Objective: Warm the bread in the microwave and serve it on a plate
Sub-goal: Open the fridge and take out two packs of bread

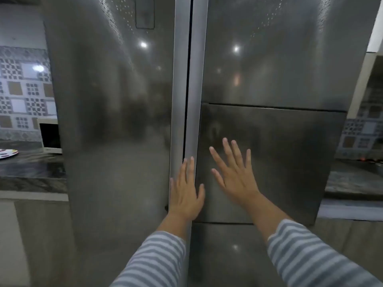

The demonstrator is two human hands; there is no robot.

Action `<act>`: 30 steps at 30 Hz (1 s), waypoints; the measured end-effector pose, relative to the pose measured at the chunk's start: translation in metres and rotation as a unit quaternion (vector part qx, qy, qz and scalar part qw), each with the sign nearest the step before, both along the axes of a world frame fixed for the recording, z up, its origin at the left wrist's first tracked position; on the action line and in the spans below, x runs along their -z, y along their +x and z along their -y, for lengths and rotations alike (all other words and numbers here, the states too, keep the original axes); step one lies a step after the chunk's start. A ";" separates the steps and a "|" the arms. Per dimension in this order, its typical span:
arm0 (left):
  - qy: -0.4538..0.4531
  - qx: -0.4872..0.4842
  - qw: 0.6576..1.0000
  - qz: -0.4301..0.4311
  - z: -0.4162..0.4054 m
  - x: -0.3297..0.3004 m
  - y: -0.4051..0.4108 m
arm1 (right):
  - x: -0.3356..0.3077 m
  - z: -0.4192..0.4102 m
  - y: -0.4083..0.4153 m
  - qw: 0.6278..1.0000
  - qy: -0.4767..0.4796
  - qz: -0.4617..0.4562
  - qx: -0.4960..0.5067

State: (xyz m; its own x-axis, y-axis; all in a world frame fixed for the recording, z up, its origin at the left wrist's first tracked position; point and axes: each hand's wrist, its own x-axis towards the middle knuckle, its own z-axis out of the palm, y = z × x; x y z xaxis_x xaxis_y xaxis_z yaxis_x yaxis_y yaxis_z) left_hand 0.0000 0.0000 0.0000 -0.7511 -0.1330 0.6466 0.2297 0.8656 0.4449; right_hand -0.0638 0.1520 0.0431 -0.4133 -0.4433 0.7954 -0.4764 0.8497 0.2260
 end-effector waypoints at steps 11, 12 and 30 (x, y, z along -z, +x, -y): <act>0.203 0.013 0.977 0.058 -0.035 0.039 -0.082 | 0.025 0.011 -0.111 0.985 0.143 -0.083 -0.050; 0.208 0.005 0.976 0.063 -0.037 0.041 -0.085 | 0.023 0.012 -0.115 0.982 0.153 -0.097 -0.058; 0.216 -0.042 0.975 0.025 -0.032 0.056 -0.101 | 0.018 0.013 -0.122 0.970 0.170 -0.160 -0.074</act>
State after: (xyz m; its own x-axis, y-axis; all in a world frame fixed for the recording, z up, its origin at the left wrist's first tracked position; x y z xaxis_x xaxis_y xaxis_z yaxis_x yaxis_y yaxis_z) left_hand -0.1015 0.0317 -0.0557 -0.7557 -0.4466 0.4791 0.1350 0.6096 0.7811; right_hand -0.1859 0.1385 0.0248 -0.0812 -0.7377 0.6703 -0.4475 0.6279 0.6368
